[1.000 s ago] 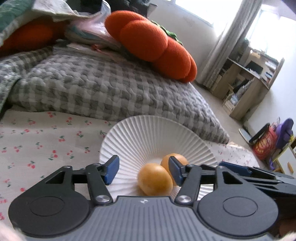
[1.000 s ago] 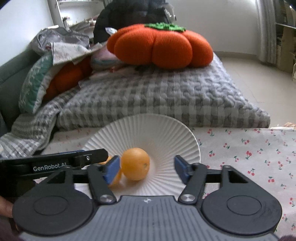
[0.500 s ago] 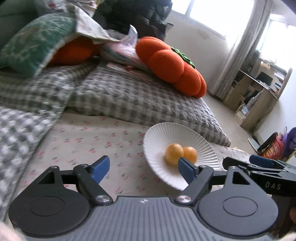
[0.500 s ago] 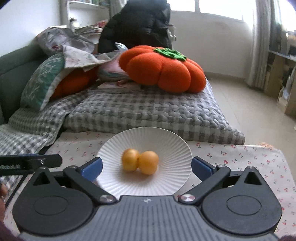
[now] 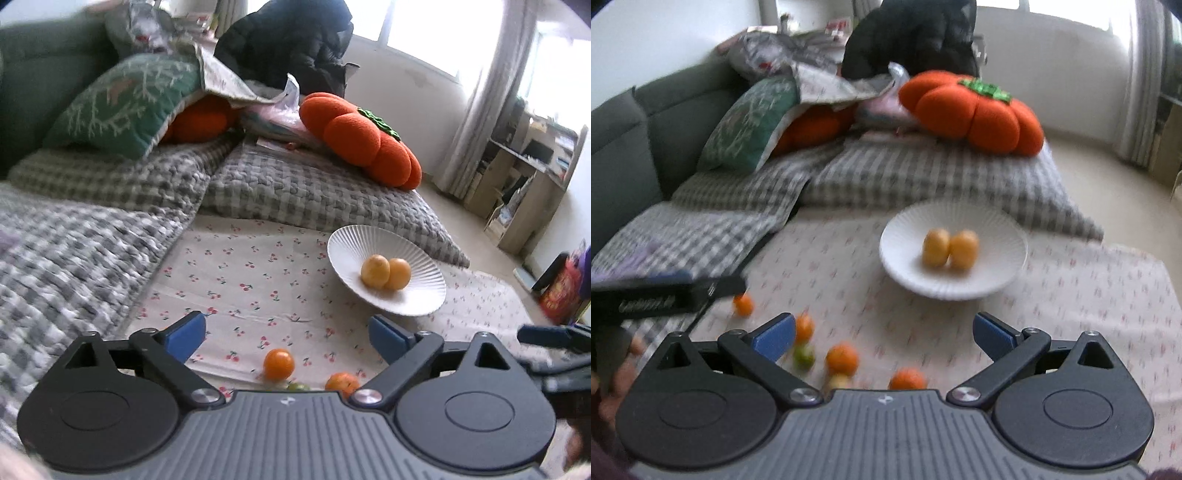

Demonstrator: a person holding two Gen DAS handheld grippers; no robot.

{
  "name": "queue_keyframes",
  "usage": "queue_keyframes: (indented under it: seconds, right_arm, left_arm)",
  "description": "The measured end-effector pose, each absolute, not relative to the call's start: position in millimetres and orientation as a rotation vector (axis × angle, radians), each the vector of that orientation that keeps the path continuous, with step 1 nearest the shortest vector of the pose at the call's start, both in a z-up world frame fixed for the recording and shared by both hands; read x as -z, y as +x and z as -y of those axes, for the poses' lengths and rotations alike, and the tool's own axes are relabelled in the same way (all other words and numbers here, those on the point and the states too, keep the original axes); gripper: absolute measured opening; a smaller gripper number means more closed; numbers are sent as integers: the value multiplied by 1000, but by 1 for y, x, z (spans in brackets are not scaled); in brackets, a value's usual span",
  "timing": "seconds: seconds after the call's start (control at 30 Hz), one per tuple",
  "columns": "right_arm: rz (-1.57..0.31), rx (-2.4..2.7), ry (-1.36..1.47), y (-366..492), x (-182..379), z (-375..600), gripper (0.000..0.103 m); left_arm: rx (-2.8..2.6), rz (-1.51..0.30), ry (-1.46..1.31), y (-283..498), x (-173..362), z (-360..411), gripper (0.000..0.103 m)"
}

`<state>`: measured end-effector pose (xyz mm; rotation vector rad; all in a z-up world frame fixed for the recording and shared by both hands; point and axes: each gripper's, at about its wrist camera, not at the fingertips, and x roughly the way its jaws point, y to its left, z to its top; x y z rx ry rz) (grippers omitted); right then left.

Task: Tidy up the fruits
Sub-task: 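Lift both tools from the plate back toward the remaining fruit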

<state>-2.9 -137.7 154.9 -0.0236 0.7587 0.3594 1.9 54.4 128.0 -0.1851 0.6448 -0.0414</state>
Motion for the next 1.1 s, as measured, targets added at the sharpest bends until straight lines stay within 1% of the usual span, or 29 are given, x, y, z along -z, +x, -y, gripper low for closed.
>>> queue_keyframes:
  seconds: [0.2, 0.3, 0.37, 0.43, 1.1]
  right_arm:
    - [-816, -390, -14, -29, -142, 145, 100]
    - [-810, -393, -15, -31, -139, 144, 98]
    - [-817, -375, -41, -31, -134, 142, 94]
    - [-819, -365, -68, -33, -129, 140, 93]
    - [-858, -285, -36, -35, -110, 140, 93]
  left_arm:
    - [50, -629, -91, -12, -122, -38, 91]
    - [44, -636, -44, -12, -113, -29, 91]
    - [39, -643, -24, -10, -107, -26, 91]
    - [31, -647, -3, -11, -102, -23, 91]
    - [27, -696, 53, -3, -83, -14, 91]
